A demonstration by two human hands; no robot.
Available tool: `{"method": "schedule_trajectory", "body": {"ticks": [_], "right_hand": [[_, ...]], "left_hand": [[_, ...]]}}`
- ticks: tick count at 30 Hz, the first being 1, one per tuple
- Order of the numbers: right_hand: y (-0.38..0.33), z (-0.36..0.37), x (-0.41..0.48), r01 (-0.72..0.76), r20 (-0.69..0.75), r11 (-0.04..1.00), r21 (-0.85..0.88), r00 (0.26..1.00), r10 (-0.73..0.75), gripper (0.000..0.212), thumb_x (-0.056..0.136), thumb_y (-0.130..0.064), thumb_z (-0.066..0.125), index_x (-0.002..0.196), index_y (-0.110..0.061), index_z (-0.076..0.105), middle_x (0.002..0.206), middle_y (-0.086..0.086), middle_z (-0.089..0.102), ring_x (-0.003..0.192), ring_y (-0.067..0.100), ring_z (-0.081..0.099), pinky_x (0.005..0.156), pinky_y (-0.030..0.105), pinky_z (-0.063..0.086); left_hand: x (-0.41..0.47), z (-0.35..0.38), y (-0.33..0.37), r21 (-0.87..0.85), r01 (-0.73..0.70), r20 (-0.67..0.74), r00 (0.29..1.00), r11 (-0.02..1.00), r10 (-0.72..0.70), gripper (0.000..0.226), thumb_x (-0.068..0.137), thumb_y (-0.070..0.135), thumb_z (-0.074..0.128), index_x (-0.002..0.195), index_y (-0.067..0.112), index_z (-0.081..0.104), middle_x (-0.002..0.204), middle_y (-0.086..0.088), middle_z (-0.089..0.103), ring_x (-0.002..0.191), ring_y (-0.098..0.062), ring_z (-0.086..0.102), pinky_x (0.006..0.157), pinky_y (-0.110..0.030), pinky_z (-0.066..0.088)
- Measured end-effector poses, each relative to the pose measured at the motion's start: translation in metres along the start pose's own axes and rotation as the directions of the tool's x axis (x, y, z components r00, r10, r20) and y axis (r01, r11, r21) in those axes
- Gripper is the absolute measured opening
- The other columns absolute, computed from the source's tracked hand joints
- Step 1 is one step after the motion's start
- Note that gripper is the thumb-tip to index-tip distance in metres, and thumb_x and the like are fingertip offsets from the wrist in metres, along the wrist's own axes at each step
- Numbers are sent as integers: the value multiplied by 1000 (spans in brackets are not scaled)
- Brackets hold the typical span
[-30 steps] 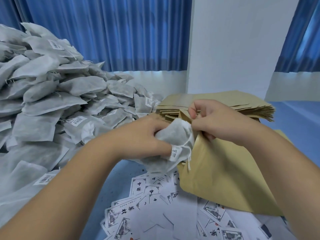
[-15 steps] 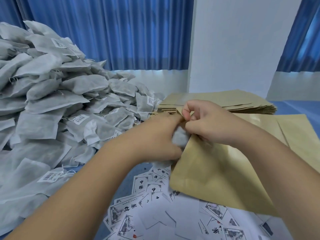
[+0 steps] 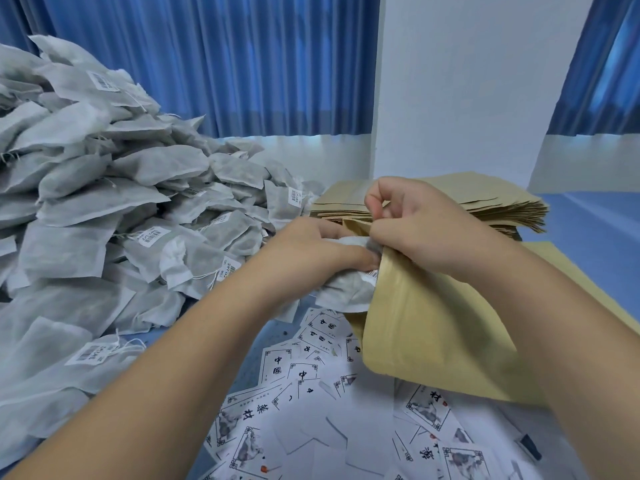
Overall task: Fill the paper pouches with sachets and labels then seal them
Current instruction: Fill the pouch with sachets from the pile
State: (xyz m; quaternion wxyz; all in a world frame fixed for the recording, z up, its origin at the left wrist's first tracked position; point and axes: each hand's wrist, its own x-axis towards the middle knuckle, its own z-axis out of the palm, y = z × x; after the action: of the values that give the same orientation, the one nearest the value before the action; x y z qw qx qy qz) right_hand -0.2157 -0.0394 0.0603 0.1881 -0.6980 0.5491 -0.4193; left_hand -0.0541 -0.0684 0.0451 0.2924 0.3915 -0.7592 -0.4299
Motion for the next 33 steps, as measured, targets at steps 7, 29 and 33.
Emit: {"method": "schedule_trajectory", "body": {"ticks": [7, 29, 33], "right_hand": [[-11, 4, 0, 113, -62, 993, 20, 992, -111, 25, 75, 4, 49, 69, -19, 41, 44, -13, 29, 41, 5, 24, 40, 16, 21], [-14, 2, -2, 104, -16, 994, 18, 995, -103, 24, 76, 3, 49, 70, -19, 42, 42, -13, 30, 37, 5, 23, 37, 13, 21], [-18, 6, -3, 135, 23, 989, 53, 990, -137, 17, 70, -6, 50, 69, -21, 42, 44, -13, 29, 40, 5, 22, 39, 15, 23]], "left_hand": [[3, 16, -5, -31, 1, -52, 999, 1000, -3, 17, 80, 22, 69, 78, 6, 68, 58, 0, 54, 49, -12, 46, 50, -21, 38], [8, 17, -23, -173, -65, 97, 992, 983, 83, 16, 89, 9, 60, 96, -5, 65, 73, -25, 55, 63, -21, 48, 54, -25, 38], [9, 27, -22, -198, -61, -37, 998, 978, 55, 15, 84, 5, 66, 74, 14, 71, 67, -2, 64, 58, -14, 53, 52, -21, 40]]}}
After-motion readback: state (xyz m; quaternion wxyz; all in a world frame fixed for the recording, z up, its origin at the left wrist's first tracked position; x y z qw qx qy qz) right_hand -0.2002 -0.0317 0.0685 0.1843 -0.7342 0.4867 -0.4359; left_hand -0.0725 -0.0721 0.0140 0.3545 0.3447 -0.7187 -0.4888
